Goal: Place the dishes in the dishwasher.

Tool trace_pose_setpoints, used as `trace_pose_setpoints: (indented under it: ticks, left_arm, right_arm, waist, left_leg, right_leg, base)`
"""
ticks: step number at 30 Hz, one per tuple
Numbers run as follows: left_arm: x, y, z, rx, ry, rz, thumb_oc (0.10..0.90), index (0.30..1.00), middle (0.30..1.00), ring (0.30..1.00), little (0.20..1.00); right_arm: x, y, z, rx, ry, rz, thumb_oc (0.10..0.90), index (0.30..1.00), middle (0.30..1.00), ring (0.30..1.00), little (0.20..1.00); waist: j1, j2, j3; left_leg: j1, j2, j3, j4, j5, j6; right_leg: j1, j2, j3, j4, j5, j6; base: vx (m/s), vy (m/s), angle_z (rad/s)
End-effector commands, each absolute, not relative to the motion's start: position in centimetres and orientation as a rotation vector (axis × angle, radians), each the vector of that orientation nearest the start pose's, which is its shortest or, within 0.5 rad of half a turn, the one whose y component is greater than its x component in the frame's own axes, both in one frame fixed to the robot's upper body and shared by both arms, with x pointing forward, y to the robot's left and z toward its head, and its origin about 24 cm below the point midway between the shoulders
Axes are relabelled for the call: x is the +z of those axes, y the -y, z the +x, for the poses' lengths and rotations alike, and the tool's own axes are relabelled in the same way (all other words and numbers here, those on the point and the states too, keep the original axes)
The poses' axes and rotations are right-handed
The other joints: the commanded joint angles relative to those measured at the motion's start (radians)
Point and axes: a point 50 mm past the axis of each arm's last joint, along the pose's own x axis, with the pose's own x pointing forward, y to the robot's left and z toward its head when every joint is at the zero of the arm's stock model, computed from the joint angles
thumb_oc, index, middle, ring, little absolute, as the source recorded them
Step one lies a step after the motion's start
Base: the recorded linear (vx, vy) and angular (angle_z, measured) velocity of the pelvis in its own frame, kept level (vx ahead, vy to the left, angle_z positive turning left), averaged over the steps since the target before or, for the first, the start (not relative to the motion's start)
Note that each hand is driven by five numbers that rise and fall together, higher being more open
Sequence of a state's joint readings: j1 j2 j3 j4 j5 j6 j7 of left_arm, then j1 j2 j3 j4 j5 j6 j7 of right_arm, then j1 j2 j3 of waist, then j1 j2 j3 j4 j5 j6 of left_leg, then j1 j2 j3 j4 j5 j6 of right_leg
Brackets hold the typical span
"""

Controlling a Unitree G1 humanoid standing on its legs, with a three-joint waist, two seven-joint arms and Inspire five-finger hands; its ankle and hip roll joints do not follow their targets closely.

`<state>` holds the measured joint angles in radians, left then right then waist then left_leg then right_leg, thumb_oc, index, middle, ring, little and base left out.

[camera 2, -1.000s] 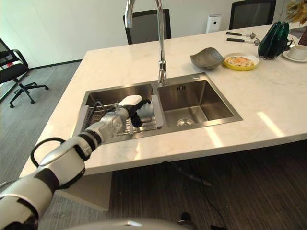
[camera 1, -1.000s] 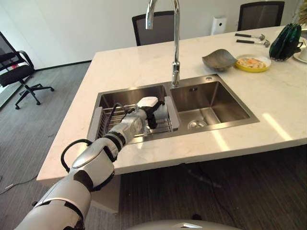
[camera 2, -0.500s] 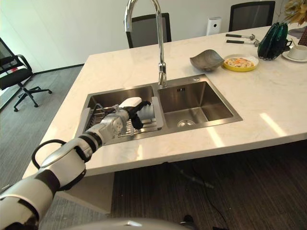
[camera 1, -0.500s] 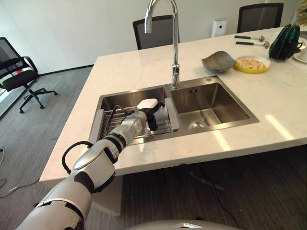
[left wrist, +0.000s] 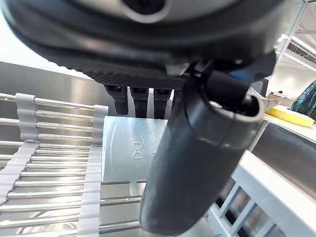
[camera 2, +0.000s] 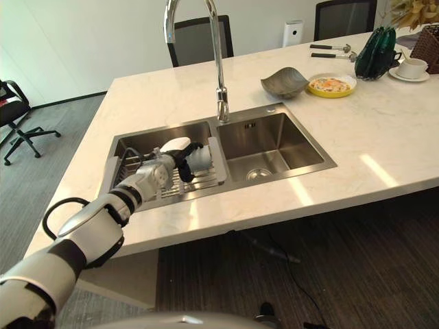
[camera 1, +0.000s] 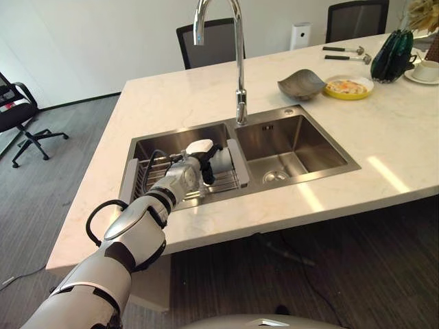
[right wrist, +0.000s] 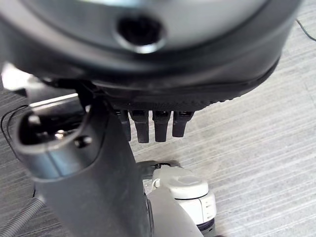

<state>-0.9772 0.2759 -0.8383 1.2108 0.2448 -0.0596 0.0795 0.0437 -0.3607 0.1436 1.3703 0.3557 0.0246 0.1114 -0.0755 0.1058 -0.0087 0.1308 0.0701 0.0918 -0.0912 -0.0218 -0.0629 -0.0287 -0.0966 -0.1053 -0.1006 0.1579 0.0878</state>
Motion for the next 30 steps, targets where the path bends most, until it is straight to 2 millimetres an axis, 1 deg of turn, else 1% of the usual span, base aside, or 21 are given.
trace_pose_setpoints:
  ticks: [1,2,6,7,9,10,13,14,15,16,18,19,21,22,23,24,26,27,30]
  left_arm:
    - [11.0,-15.5,41.2,-0.183,-0.161,1.260,0.800,0.900,0.900,0.900,0.900]
    - [11.5,-16.5,41.3,-0.159,-0.191,1.281,0.800,0.900,0.900,0.900,0.900]
    - [11.5,-16.5,41.3,-0.159,-0.191,1.281,0.800,0.900,0.900,0.900,0.900]
    - [10.2,-18.5,40.8,-0.149,-0.297,1.311,0.800,0.900,0.900,0.900,0.900]
    - [9.0,-19.4,40.2,-0.154,-0.356,1.340,0.800,0.900,0.900,0.900,0.900]
    - [8.5,-20.0,39.9,-0.146,-0.384,1.331,0.800,0.900,0.900,0.900,0.900]
    - [8.7,-20.6,39.9,-0.124,-0.399,1.321,0.800,0.900,0.900,0.900,0.900]
    - [8.7,-20.6,39.9,-0.124,-0.399,1.321,0.800,0.900,0.900,0.900,0.900]
    - [9.1,-21.2,40.0,-0.108,-0.409,1.336,0.800,0.900,0.900,0.900,0.900]
    - [9.2,-21.3,39.9,-0.105,-0.418,1.346,0.800,0.900,0.900,0.900,0.900]
    - [8.8,-21.6,39.7,-0.110,-0.444,1.348,0.800,0.900,0.900,0.900,0.900]
    - [8.7,-21.8,39.7,-0.105,-0.454,1.355,0.800,0.900,0.900,0.900,0.900]
    - [8.8,-21.9,39.6,-0.107,-0.463,1.362,0.800,0.900,0.900,0.900,0.900]
    - [8.6,-22.1,39.5,-0.111,-0.475,1.370,0.588,0.582,0.582,0.582,0.582]
    - [8.4,-22.1,39.5,-0.119,-0.482,1.384,0.435,0.352,0.352,0.352,0.352]
    - [8.1,-21.9,39.4,-0.140,-0.483,1.413,0.400,0.300,0.300,0.300,0.300]
    - [8.2,-20.8,39.6,-0.185,-0.433,1.509,0.400,0.300,0.300,0.300,0.300]
    - [8.2,-20.8,39.6,-0.185,-0.433,1.509,0.400,0.300,0.300,0.300,0.300]
    - [9.4,-19.0,40.4,-0.222,-0.319,1.610,0.400,0.300,0.300,0.300,0.300]
  right_arm:
    - [-15.3,29.1,4.4,-0.285,-1.393,-0.055,0.800,0.900,0.900,0.900,0.900]
    - [-15.3,29.0,4.6,-0.269,-1.394,-0.062,0.800,0.900,0.900,0.900,0.900]
    - [-15.3,29.0,4.6,-0.269,-1.394,-0.062,0.800,0.900,0.900,0.900,0.900]
    - [-15.4,28.6,5.7,-0.226,-1.384,-0.081,0.800,0.900,0.900,0.900,0.900]
    - [-15.4,28.2,6.1,-0.201,-1.381,-0.088,0.800,0.900,0.900,0.900,0.900]
    - [-15.4,27.9,6.8,-0.187,-1.367,-0.094,0.800,0.900,0.900,0.900,0.900]
    - [-15.3,27.8,7.6,-0.178,-1.349,-0.101,0.800,0.900,0.900,0.900,0.900]
    - [-15.3,27.8,7.6,-0.178,-1.349,-0.101,0.800,0.900,0.900,0.900,0.900]
    - [-15.2,27.7,8.3,-0.172,-1.332,-0.103,0.800,0.900,0.900,0.900,0.900]
    - [-15.2,27.6,8.4,-0.168,-1.330,-0.105,0.800,0.900,0.900,0.900,0.900]
    - [-15.2,27.5,8.7,-0.161,-1.326,-0.107,0.800,0.900,0.900,0.900,0.900]
    - [-15.3,27.0,9.0,-0.142,-1.324,-0.106,0.800,0.900,0.900,0.900,0.900]
    - [-15.4,26.6,9.1,-0.128,-1.325,-0.110,0.800,0.900,0.900,0.900,0.900]
    - [-15.4,26.6,9.1,-0.125,-1.327,-0.110,0.800,0.900,0.900,0.900,0.900]
    - [-15.5,26.5,9.1,-0.120,-1.333,-0.112,0.800,0.900,0.900,0.900,0.900]
    - [-15.5,26.5,8.8,-0.115,-1.341,-0.117,0.800,0.900,0.900,0.900,0.900]
    - [-15.7,26.5,8.2,-0.111,-1.362,-0.127,0.800,0.900,0.900,0.900,0.900]
    - [-15.7,26.5,8.1,-0.111,-1.362,-0.127,0.800,0.900,0.900,0.900,0.900]
    - [-15.6,27.0,7.8,-0.115,-1.364,-0.151,0.800,0.900,0.900,0.900,0.900]
  waist:
    - [0.002,-0.037,0.032]
    - [-0.005,-0.041,0.036]
    - [-0.005,-0.041,0.036]
    - [-0.019,-0.055,0.059]
    - [-0.018,-0.061,0.066]
    - [-0.017,-0.064,0.072]
    - [-0.018,-0.069,0.079]
    - [-0.018,-0.069,0.079]
    - [-0.021,-0.074,0.084]
    - [-0.022,-0.077,0.085]
    - [-0.023,-0.079,0.087]
    - [-0.023,-0.086,0.092]
    - [-0.024,-0.091,0.094]
    - [-0.024,-0.093,0.094]
    - [-0.024,-0.095,0.094]
    - [-0.023,-0.096,0.092]
    - [-0.021,-0.095,0.087]
    - [-0.020,-0.095,0.087]
    - [-0.017,-0.089,0.082]
  left_leg:
    - [-0.007,-0.035,-0.038,0.004,-0.024,0.000]
    - [-0.018,-0.033,-0.030,0.004,-0.022,0.000]
    - [-0.019,-0.033,-0.030,0.004,-0.022,0.000]
    - [-0.050,-0.030,-0.013,0.004,-0.015,-0.001]
    - [-0.056,-0.027,-0.008,0.004,-0.014,0.000]
    - [-0.061,-0.026,-0.009,0.004,-0.012,0.000]
    - [-0.071,-0.024,-0.013,0.004,-0.008,-0.001]
    - [-0.071,-0.024,-0.013,0.004,-0.008,-0.001]
    - [-0.080,-0.022,-0.010,0.004,-0.003,-0.003]
    - [-0.084,-0.021,-0.008,0.004,-0.002,-0.004]
    - [-0.086,-0.020,-0.007,0.004,-0.001,-0.004]
    - [-0.090,-0.016,-0.004,0.004,0.000,-0.006]
    - [-0.092,-0.012,0.001,0.004,0.001,-0.007]
    - [-0.092,-0.011,0.004,0.004,0.001,-0.008]
    - [-0.090,-0.010,0.005,0.004,0.001,-0.008]
    - [-0.088,-0.009,0.006,0.004,-0.001,-0.009]
    - [-0.075,-0.005,0.007,0.004,-0.007,-0.010]
    - [-0.075,-0.005,0.007,0.004,-0.007,-0.010]
    - [-0.060,-0.002,0.006,0.004,-0.012,-0.013]
  right_leg:
    - [0.041,-0.054,-0.054,0.013,-0.049,0.091]
    - [0.022,-0.052,-0.043,0.013,-0.044,0.092]
    - [0.021,-0.052,-0.042,0.013,-0.044,0.091]
    - [-0.022,-0.049,-0.021,0.013,-0.031,0.092]
    - [-0.032,-0.046,-0.010,0.013,-0.029,0.089]
    - [-0.038,-0.045,-0.009,0.013,-0.030,0.089]
    - [-0.048,-0.044,-0.007,0.013,-0.028,0.087]
    - [-0.048,-0.044,-0.007,0.013,-0.028,0.087]
    - [-0.059,-0.042,-0.005,0.013,-0.025,0.087]
    - [-0.062,-0.041,-0.004,0.013,-0.023,0.087]
    - [-0.066,-0.039,-0.003,0.013,-0.021,0.087]
    - [-0.071,-0.037,0.000,0.013,-0.020,0.087]
    - [-0.075,-0.033,0.005,0.013,-0.019,0.087]
    - [-0.075,-0.032,0.006,0.013,-0.019,0.087]
    - [-0.074,-0.031,0.006,0.013,-0.021,0.087]
    - [-0.072,-0.030,0.008,0.013,-0.022,0.087]
    - [-0.060,-0.027,0.006,0.013,-0.029,0.085]
    - [-0.059,-0.027,0.006,0.013,-0.029,0.085]
    - [-0.043,-0.025,0.000,0.013,-0.036,0.086]
  base:
    - [0.00,0.000,0.00]
    - [-0.03,0.016,-0.08]
    - [-0.03,0.007,-0.11]
    - [-0.10,0.016,-0.04]
    - [-0.05,0.019,-0.20]
    - [0.00,0.019,-0.36]
    - [0.00,0.008,-0.15]
    - [0.00,0.000,0.00]
    - [0.00,0.000,0.00]
    - [0.00,0.000,0.00]
    - [0.00,0.000,0.00]
    - [0.00,0.000,0.00]
    - [0.00,0.000,0.00]
    - [-0.01,-0.011,-0.04]
    - [0.00,-0.007,-0.04]
    - [0.00,0.000,0.00]
    - [0.00,0.000,0.00]
    - [0.00,0.000,0.00]
    - [0.00,0.000,0.00]
